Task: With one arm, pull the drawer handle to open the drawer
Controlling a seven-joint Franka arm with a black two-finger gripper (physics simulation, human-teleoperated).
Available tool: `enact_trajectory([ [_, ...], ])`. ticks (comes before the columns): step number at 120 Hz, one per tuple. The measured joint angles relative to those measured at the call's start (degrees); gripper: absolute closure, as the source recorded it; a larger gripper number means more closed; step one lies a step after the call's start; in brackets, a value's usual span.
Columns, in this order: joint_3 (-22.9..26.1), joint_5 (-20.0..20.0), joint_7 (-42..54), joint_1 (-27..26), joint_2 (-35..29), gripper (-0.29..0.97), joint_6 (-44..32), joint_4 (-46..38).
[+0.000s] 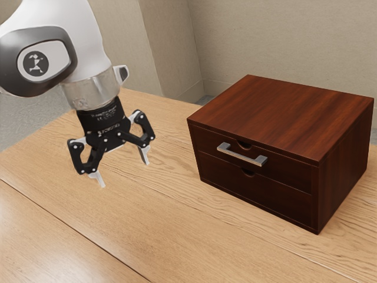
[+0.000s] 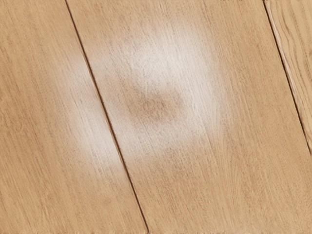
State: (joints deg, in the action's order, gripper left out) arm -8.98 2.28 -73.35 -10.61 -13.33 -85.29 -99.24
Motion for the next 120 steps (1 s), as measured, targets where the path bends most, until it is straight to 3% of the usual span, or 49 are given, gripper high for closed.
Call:
enact_trajectory([
  [33,1.3,1.7,-4.0,-1.0,5.3,0.00,-5.9,2.9],
  [77,1.2,2.6,-7.1,-2.5,10.0,0.00,-23.7,-0.5],
  [120,0.5,3.3,-8.8,-4.6,16.5,0.00,-29.0,3.8],
])
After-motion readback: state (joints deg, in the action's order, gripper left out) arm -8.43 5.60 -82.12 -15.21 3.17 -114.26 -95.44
